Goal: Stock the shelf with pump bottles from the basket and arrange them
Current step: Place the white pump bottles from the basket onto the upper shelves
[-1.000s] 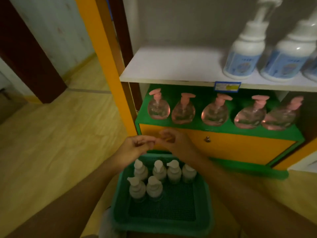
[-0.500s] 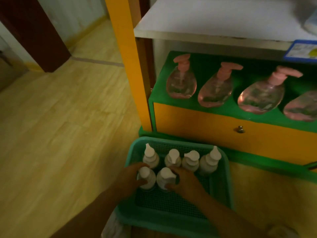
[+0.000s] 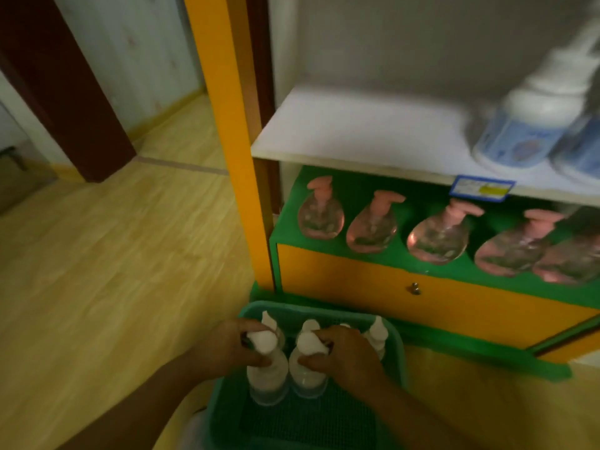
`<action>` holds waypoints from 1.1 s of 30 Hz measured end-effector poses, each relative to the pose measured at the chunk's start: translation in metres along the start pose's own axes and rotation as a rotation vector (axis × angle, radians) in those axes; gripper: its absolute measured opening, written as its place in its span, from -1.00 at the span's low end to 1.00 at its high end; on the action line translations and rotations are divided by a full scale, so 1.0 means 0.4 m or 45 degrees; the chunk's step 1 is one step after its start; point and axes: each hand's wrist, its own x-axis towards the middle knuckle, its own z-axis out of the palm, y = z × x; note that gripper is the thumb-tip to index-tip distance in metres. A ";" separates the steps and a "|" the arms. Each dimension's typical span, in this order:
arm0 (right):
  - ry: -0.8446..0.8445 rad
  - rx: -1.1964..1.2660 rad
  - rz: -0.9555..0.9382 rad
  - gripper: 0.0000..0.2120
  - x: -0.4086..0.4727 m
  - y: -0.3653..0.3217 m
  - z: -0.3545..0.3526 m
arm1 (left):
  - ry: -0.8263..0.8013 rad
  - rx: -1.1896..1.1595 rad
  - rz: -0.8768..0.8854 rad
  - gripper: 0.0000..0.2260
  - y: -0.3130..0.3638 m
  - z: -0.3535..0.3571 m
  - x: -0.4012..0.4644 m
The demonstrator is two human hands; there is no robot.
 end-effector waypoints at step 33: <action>1.018 0.370 -0.224 -0.62 -0.040 -0.323 -0.857 | 0.409 -0.316 0.721 -0.66 0.719 -0.306 -0.008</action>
